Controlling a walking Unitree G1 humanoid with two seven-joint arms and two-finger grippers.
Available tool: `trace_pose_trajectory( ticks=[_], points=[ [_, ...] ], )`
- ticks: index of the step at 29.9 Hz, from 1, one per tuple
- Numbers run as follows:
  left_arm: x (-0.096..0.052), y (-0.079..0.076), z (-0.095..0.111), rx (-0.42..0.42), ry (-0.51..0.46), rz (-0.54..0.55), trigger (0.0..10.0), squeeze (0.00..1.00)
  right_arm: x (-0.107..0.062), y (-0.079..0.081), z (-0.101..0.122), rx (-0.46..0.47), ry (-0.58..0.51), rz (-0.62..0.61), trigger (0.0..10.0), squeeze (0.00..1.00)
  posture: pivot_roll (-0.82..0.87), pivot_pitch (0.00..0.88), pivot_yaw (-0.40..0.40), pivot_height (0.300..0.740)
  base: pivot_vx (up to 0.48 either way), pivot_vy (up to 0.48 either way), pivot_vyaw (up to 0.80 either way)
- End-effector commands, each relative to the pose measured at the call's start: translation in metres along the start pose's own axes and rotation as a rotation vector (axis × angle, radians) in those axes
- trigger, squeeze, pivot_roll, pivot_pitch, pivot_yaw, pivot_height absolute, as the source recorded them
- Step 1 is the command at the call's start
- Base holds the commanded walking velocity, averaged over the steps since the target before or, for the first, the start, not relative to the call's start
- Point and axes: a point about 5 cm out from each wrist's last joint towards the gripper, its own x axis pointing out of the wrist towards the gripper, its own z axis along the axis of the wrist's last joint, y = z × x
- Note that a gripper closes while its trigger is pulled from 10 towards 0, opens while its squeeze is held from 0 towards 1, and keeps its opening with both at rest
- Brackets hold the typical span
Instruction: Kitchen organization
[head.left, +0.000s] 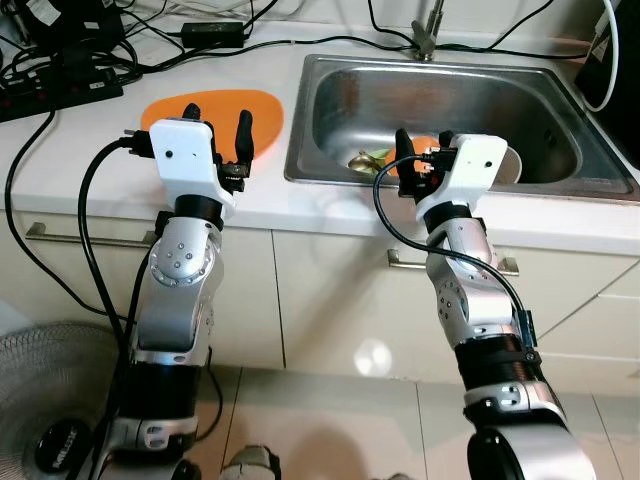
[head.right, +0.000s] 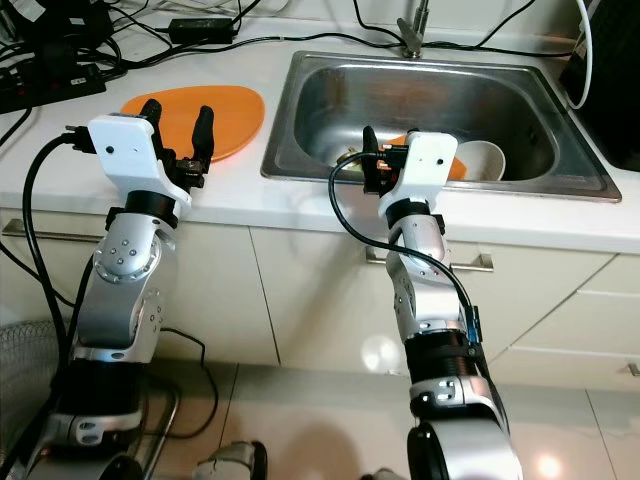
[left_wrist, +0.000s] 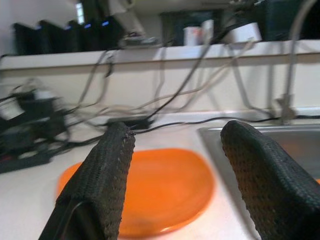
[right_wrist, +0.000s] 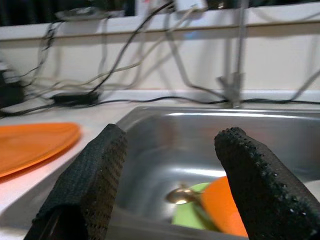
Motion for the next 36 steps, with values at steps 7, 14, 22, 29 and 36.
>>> trace_pose_trajectory(
  ticks=[7,14,22,29,36],
  points=[
    [0.0013,0.0025,-0.0009,0.013,0.015,0.014,10.0,0.0,0.0,0.002,0.0006,0.022,-0.003,0.0,10.0,0.0,0.13,0.105,-0.01,0.74,0.034,0.0,0.23],
    [0.0018,0.0021,-0.0008,0.021,0.018,0.011,10.0,0.0,0.0005,0.0031,0.0003,-0.019,0.001,0.011,10.0,0.0,0.13,0.108,-0.011,0.74,0.314,0.0,0.11],
    [0.0024,0.0017,0.0001,0.021,0.016,0.011,10.0,0.0,0.0004,0.0009,0.0013,0.03,-0.006,-0.008,10.0,0.0,0.13,0.112,-0.012,0.74,0.385,0.0,0.3],
    [0.0025,0.0003,0.0013,0.021,0.011,0.004,10.0,0.0,0.0009,0.0007,0.0014,0.027,-0.005,-0.007,10.0,0.0,0.14,0.113,-0.015,0.74,0.39,0.0,0.0],
    [0.0022,-0.0019,0.0029,0.009,-0.002,-0.008,10.0,0.0,0.0006,0.0019,0.0005,0.032,0.0,-0.006,10.0,0.0,0.14,0.113,-0.015,0.74,0.214,0.0,0.0]
  ],
)
